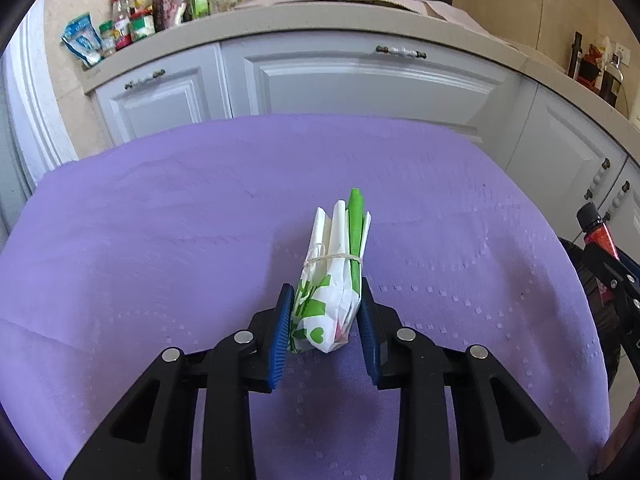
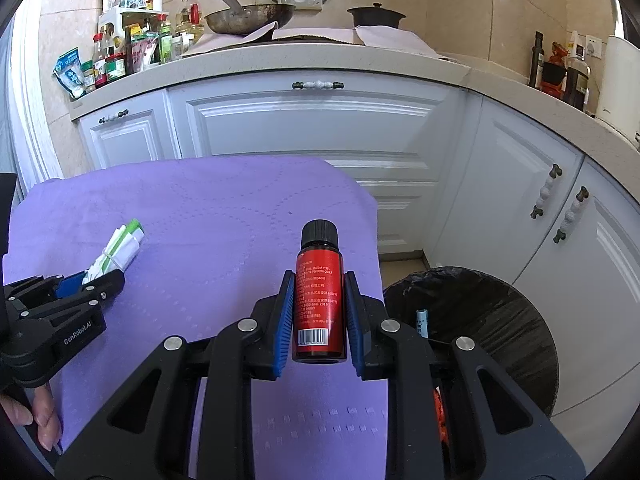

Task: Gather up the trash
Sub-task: 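Carry the red bottle and green-white packet over the bin and open both grippers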

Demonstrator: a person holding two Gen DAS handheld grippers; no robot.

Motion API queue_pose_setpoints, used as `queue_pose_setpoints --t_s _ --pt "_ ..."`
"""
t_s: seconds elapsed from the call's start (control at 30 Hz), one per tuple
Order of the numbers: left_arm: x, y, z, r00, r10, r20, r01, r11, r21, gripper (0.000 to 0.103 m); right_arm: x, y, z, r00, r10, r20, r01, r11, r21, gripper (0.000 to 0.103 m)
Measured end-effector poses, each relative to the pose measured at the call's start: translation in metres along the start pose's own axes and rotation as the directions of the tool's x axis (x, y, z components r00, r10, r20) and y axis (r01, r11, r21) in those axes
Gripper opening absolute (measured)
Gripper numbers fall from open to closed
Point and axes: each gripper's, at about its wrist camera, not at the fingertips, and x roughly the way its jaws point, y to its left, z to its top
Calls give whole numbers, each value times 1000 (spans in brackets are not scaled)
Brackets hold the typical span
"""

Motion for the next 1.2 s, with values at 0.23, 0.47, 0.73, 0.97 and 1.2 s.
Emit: queue_pose_setpoints --t_s 0.23,0.47,0.73,0.97,1.2 --pt "-38 -9 -1 984 72 165 -75 997 15 32 -24 -10 -1 998 -23 51 22 1000 15 23" --pt "-81 -30 -5 961 34 273 -41 999 21 32 -60 -39 -8 991 -82 108 77 996 44 23" --pt "-116 -68 -23 945 -56 322 28 995 91 32 -95 -77 -28 978 -159 134 149 986 81 23" --pt "-126 -103 -36 935 -116 336 67 986 154 32 -116 -112 -45 966 -220 134 203 971 128 23" --pt "-130 -129 -43 929 -158 336 100 978 184 32 -126 -134 -54 959 -251 135 231 961 149 23"
